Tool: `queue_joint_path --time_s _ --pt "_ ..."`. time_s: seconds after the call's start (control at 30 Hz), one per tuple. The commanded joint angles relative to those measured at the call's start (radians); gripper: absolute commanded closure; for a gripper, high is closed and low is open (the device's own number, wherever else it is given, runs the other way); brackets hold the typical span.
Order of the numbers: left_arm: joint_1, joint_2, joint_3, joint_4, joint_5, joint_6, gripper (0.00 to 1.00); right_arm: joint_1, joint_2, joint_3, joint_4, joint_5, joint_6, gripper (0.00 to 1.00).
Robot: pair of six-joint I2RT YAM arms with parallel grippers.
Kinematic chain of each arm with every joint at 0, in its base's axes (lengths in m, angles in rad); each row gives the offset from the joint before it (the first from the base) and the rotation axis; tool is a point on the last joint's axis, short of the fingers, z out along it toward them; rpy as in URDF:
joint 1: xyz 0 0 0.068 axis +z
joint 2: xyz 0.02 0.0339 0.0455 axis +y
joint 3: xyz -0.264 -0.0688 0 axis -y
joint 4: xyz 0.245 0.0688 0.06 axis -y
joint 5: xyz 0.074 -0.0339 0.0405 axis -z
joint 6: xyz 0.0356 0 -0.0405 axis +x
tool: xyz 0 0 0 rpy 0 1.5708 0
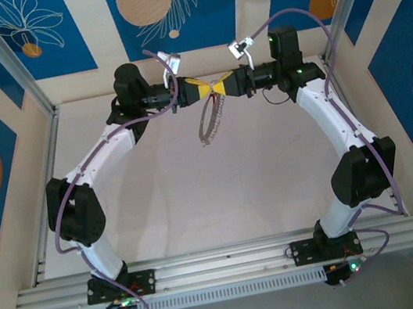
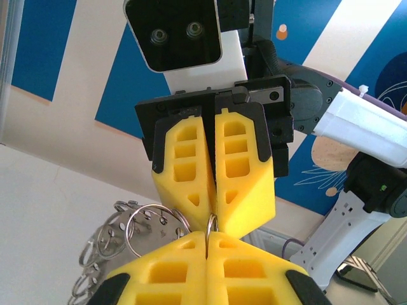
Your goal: Put the keys on the keyring
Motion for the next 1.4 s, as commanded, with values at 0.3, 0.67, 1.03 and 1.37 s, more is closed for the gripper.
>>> queue_joint_path --time_s 0.3,0.67,1.03,1.37 --pt "0.005 -0.003 0.009 0.076 0.031 -0.034 1.00 0.005 -0.021 -0.004 0.049 -0.020 0.044 1.00" --pt "0.004 0.027 0.036 0.144 0.086 -0.109 0.86 0.008 -0.020 0.007 0.025 -0.025 0.027 1.00" --pt "-0.001 0.031 0.045 0.105 0.087 -0.087 0.91 0.016 -0.012 0.019 0.008 -0.023 0.016 1.00" --pt "-0.007 0.015 0.015 0.125 0.044 -0.086 1.00 0.013 -0.046 0.003 0.037 0.016 0.046 0.84"
